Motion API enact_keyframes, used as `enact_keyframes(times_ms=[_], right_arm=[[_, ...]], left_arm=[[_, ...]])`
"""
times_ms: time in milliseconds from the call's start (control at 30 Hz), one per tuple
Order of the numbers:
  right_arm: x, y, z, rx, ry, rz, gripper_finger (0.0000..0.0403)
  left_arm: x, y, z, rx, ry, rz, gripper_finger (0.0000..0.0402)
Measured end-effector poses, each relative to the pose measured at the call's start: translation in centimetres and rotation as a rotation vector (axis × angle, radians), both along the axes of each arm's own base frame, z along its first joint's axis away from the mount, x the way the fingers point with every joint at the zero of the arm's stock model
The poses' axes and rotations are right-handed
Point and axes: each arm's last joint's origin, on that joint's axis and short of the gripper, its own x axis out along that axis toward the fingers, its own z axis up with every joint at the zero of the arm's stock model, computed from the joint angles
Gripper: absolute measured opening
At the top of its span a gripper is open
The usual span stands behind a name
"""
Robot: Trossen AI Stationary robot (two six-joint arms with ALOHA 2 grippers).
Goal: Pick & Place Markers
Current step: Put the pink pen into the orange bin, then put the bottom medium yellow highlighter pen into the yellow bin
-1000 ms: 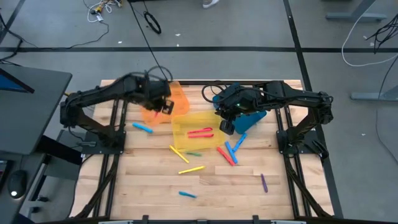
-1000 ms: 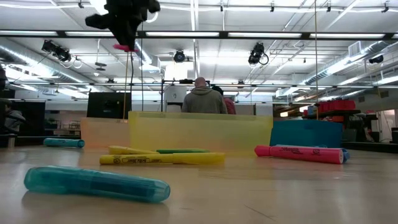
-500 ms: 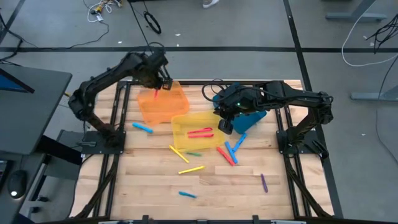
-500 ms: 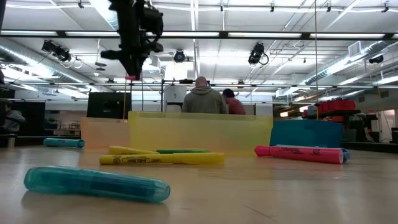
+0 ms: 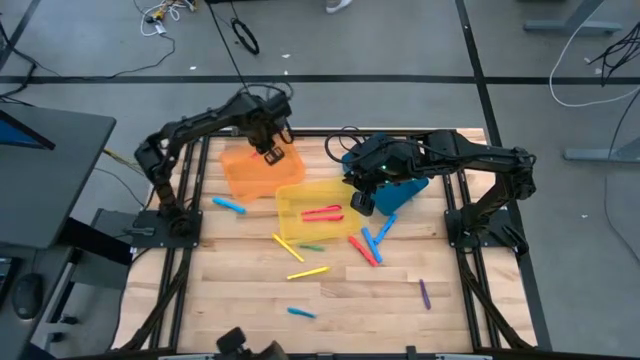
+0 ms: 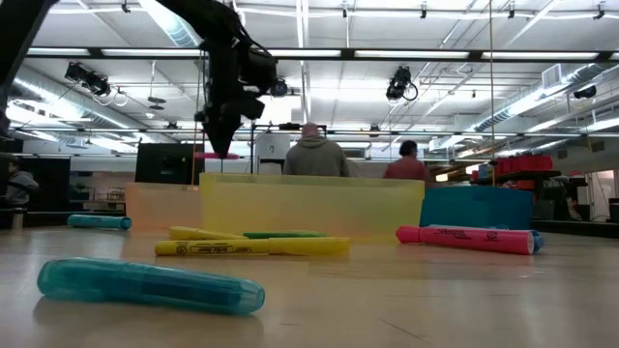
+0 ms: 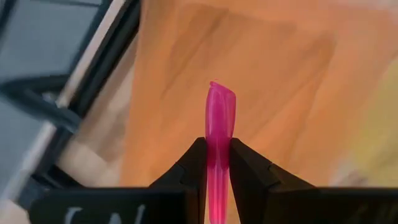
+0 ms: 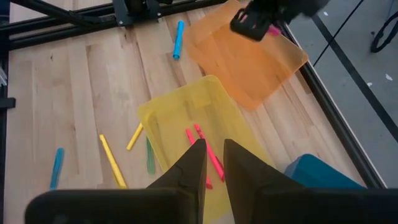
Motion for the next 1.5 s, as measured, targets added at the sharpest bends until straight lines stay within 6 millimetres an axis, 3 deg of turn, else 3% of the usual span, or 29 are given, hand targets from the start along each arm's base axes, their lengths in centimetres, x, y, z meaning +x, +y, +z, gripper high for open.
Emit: enact_keyframes(times_ms=[167,400,867,1200,1500], right_arm=[[0.0,0.0,0.0,0.004,-0.008,-0.005,0.0056],[0.1,0.0,0.0,0.022,-0.013,-0.024,0.0056],[0.3,0.0,0.2,0.024,-0.043,-0.024,0.0056],[0.3,0.0,0.3,0.024,-0.045,-0.024,0.0056],[0.3,0.0,0.3,0.024,-0.046,-0.024,0.0056]], left_arm=[[1.6,-0.3,-2.5,-0.038,0.107,-0.22,0.0058],[2.6,0.5,-5.3,-0.1,-0.028,-0.231,0.0058],[0.1,-0.1,-10.8,-0.132,0.042,-0.225,0.0058],[-0.3,-0.5,-11.9,-0.143,0.038,-0.215,0.0065],[-0.5,-0.7,-11.9,-0.142,0.063,-0.191,0.016]])
